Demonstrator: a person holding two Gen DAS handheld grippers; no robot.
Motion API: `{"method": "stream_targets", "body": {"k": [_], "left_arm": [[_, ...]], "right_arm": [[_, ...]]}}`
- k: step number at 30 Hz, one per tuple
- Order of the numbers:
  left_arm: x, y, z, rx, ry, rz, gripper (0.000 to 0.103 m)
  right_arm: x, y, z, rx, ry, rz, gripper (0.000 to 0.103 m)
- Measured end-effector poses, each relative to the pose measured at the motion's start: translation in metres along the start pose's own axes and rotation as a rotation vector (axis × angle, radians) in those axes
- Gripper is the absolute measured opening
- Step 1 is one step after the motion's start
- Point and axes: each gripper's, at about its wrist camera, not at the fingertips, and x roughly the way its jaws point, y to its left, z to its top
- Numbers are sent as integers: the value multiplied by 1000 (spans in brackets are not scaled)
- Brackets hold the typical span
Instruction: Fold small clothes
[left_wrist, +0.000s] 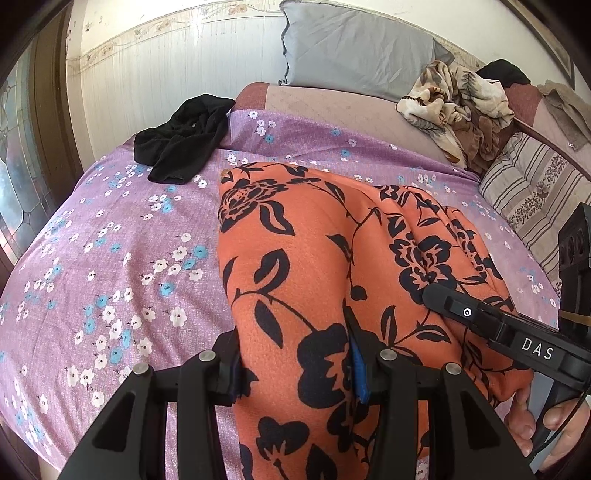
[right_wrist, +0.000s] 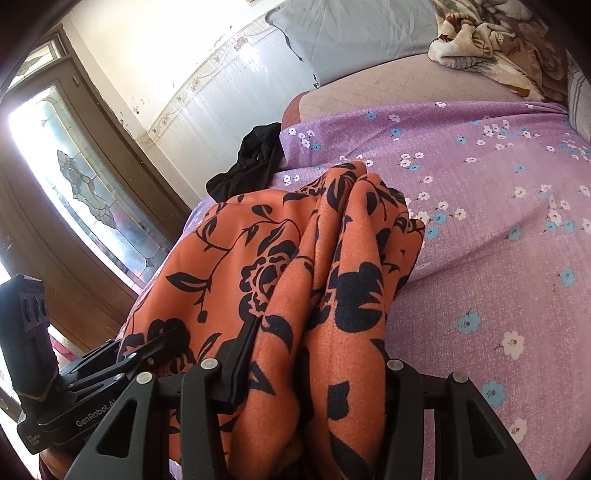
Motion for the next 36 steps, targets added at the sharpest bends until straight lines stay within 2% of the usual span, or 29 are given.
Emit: {"method": "stream_targets", "body": {"k": [16,36], "left_arm": [[0,5,-23,-38,57,11,47],[13,18,-34,-51,111,28,47]], "right_arm": [[2,2,-13,2,38,-13,49],[19,6,-22,-15,95,-18,49]]}}
